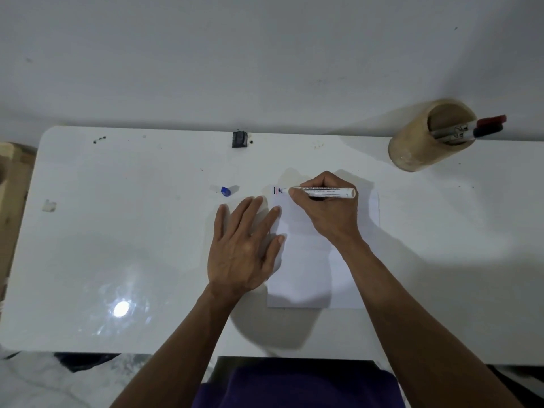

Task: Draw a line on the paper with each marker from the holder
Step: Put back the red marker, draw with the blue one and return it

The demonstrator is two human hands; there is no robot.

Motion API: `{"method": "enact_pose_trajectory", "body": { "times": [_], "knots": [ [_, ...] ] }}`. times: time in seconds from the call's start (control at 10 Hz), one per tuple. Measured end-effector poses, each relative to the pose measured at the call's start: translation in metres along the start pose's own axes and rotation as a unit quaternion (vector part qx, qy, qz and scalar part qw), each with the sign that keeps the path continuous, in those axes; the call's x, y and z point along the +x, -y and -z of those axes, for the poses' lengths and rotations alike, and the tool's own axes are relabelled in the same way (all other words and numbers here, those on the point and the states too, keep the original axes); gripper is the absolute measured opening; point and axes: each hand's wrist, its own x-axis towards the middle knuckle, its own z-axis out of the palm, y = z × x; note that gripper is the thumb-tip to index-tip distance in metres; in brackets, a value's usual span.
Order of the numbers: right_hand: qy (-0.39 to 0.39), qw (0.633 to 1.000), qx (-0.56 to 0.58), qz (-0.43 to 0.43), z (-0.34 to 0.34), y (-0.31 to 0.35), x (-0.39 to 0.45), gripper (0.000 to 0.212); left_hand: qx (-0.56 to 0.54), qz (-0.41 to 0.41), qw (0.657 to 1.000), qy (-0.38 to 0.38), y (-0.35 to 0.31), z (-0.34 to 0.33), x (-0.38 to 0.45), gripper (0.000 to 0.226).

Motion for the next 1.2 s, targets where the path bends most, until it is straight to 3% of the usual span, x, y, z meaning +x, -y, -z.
{"method": "enact_pose_trajectory", "body": {
  "times": [0.8,1.0,1.1,1.2],
  "knots": [
    [0.012,1.0,-0.012,-0.012,0.002,0.004,-0.002,0.02,-0.005,0.001,1.0,-0.004,0.002,-0.004,-0.003,0.05],
    [-0.004,0.986,0.14,-0.085,0.013,0.03,0.0,0.025,-0.045,0.006,0.999,-0.013,0.002,-0.001,-0.004,0.049],
    [-0.004,0.975,0.206,-0.084,0.02,0.051,-0.003,0.029,-0.115,0.049,0.99,-0.067,0.002,0.011,0.0,0.046],
    [0.01,0.967,0.241,-0.077,0.025,0.067,-0.01,0.03,-0.1,0.116,0.984,-0.09,0.012,0.028,0.014,0.043]
  ]
}}
